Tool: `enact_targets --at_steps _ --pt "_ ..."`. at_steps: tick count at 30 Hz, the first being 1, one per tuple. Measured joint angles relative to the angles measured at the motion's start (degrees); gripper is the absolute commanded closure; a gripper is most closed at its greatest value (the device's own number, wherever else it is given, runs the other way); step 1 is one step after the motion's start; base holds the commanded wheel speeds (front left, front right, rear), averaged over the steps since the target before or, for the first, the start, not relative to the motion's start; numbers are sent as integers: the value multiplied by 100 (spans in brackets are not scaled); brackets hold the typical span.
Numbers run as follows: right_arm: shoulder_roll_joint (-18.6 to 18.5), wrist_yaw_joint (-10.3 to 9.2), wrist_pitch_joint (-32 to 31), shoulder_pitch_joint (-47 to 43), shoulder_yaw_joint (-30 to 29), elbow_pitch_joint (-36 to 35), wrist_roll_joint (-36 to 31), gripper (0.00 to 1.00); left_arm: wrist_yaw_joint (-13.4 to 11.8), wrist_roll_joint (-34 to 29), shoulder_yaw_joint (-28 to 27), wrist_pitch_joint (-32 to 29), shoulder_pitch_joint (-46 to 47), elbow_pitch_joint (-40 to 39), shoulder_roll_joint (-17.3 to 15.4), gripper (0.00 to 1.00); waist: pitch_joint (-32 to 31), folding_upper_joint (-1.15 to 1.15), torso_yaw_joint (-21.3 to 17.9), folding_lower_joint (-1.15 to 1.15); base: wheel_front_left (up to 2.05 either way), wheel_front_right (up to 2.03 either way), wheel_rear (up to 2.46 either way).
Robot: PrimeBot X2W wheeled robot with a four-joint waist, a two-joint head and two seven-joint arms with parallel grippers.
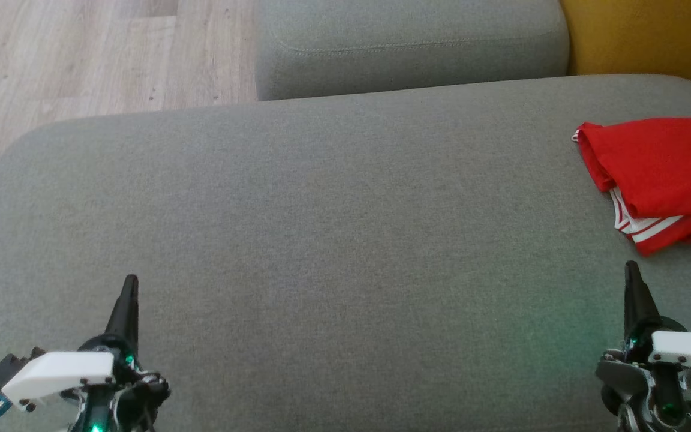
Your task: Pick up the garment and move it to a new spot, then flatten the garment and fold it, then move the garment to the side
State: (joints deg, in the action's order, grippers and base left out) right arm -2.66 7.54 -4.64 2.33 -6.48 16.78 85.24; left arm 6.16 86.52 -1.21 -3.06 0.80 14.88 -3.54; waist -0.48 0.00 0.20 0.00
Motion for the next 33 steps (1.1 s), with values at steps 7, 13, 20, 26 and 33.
enact_targets --at_steps 7,13,20,26,33 --pt "1 0 -111 72 -87 -20 455 100 74 482 -115 -131 141 47 2 100 51 0 -15 0 0 0 0" --pt "1 -1 -152 90 -120 -55 653 100 91 693 -147 -188 220 60 8 100 67 0 -21 0 0 0 0" --pt "1 0 -152 90 -121 -55 653 100 91 693 -152 -188 220 63 12 100 67 0 -20 0 0 0 0" --pt "1 -1 -152 90 -121 -55 653 100 91 692 -159 -189 220 63 14 100 66 0 -20 0 0 0 0" --pt "1 -1 -152 90 -121 -55 653 100 91 692 -167 -190 220 64 19 100 66 0 -20 0 0 0 0"
